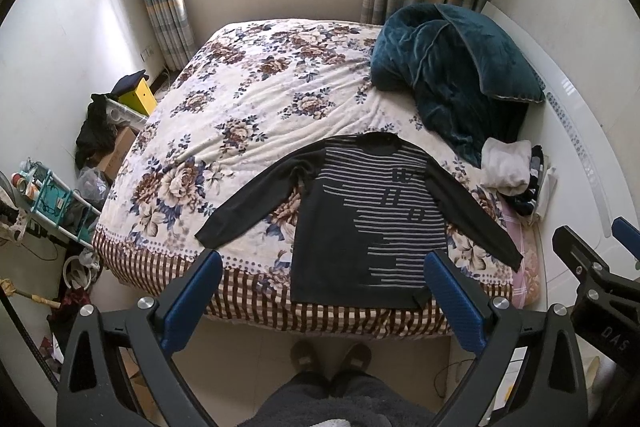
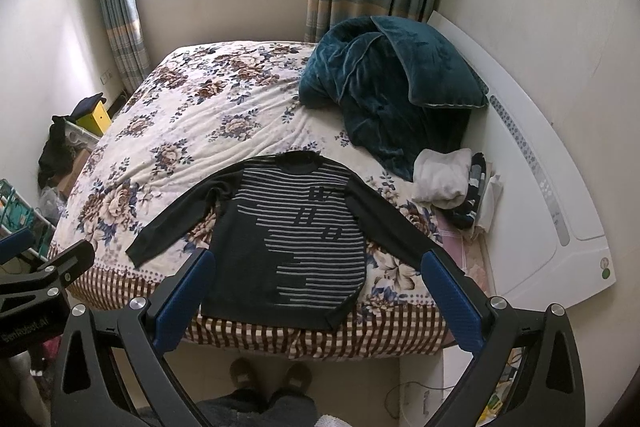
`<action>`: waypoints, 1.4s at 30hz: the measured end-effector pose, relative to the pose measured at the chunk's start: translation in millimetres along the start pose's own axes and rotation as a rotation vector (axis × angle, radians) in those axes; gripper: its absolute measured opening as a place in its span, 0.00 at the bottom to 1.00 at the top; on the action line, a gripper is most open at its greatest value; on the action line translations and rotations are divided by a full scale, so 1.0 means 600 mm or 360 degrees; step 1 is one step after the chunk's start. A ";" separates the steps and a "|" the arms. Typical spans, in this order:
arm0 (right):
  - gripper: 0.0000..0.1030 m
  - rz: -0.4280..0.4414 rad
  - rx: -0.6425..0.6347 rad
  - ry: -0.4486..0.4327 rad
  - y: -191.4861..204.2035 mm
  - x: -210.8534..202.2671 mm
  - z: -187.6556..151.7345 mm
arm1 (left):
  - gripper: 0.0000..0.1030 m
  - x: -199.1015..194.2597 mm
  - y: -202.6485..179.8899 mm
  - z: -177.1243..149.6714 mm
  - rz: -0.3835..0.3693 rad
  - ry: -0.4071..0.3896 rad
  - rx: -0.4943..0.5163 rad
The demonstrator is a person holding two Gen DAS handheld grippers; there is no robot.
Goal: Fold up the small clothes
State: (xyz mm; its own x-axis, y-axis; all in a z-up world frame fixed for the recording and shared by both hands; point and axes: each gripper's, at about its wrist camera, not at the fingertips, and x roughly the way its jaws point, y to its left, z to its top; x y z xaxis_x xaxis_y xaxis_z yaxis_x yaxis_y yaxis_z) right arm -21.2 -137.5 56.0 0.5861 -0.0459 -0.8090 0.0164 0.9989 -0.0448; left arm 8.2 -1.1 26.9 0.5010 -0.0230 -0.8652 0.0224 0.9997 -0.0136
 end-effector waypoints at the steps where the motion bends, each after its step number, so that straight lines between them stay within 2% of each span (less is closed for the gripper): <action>1: 1.00 -0.0003 -0.0003 0.0000 0.001 0.000 0.001 | 1.00 -0.001 -0.001 0.003 0.0001 0.0000 0.0000; 20: 1.00 -0.0002 -0.0003 -0.0015 0.001 -0.014 0.036 | 1.00 -0.013 0.005 0.025 -0.0002 -0.0031 -0.0006; 42: 1.00 -0.0008 -0.0011 -0.0029 0.003 -0.020 0.035 | 1.00 -0.019 0.009 0.029 -0.0004 -0.0053 -0.0020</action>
State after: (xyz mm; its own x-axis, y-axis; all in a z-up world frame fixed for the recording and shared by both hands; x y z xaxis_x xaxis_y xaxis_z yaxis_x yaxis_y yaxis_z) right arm -11.0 -135.0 78.1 0.6008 -0.0506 -0.7978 0.0137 0.9985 -0.0530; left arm 17.9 4.3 45.5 0.5294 -0.0254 -0.8480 0.0129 0.9997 -0.0219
